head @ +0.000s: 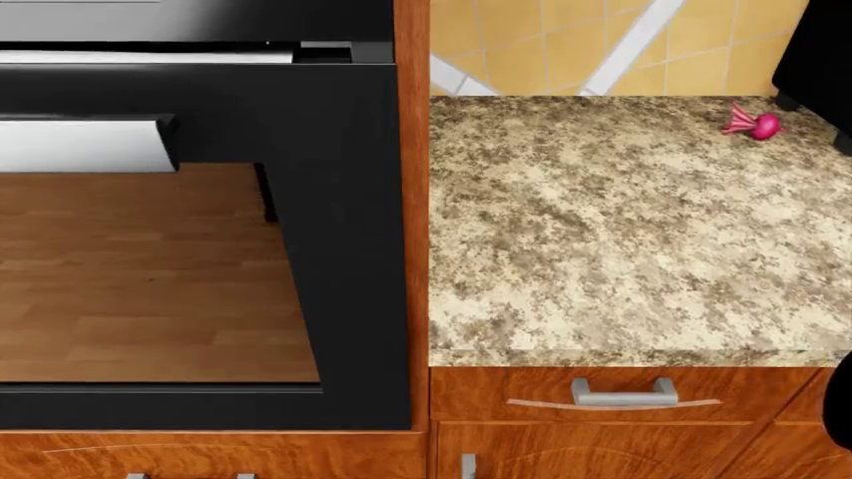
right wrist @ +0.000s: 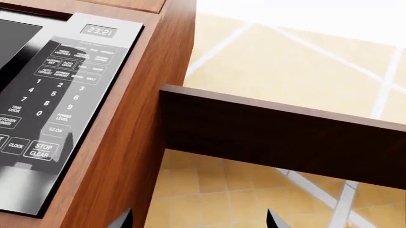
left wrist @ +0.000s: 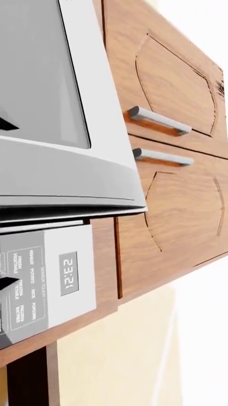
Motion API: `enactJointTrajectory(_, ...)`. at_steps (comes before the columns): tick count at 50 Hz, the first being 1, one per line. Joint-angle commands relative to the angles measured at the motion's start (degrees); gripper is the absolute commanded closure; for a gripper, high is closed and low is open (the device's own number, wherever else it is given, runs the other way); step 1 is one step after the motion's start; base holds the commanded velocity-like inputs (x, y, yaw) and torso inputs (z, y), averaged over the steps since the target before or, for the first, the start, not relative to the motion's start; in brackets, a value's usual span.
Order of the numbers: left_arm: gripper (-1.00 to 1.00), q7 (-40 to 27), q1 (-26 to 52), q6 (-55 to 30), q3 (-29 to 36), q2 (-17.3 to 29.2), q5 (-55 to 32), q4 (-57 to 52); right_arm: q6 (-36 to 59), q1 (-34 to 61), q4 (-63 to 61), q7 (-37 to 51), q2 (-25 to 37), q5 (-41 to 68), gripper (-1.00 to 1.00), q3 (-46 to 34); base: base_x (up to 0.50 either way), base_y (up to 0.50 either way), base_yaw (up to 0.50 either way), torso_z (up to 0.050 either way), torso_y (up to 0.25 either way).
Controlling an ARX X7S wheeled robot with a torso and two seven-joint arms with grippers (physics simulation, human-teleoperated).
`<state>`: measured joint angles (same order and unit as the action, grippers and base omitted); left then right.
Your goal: Open the microwave door
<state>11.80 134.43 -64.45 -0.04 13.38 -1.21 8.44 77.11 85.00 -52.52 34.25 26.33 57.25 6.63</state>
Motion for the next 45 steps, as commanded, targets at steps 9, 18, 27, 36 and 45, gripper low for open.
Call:
enactJointTrajectory(9,-1.00,0.5,0.6,-1.5,-0.1,-2.1,-1.5,-3.2,-1.3,-0.6,0.3,1.1,0.9,0.9,-1.00,-0.6,0.00,0.00,0.00,0.000,0.000)
enactJointTrajectory(18,-1.00,2.0,0.6,-4.9,-0.1,-6.3,-3.0,-4.4,-1.7,-1.0,0.1,1.8,1.5,1.7,-1.00,-0.1,0.00,0.00,0.00,0.000,0.000)
enactJointTrajectory(27,-1.00,2.6,0.5,-6.4,0.1,-9.8,-4.2,-3.8,-2.1,-1.7,-0.1,2.4,2.1,2.7,-1.00,0.3,0.00,0.00,0.00,0.000,0.000)
enactJointTrajectory(36,-1.00,2.5,-2.9,-5.1,1.7,-11.1,-5.8,-3.0,-2.8,-1.4,0.7,2.4,2.6,2.5,-1.00,-0.5,0.00,0.00,0.00,0.000,0.000)
enactJointTrajectory(45,-1.00,2.6,-6.0,-2.4,4.9,-12.1,-7.6,0.4,-3.1,-2.1,0.6,2.9,3.2,3.1,-1.00,-0.4,0.00,0.00,0.00,0.000,0.000)
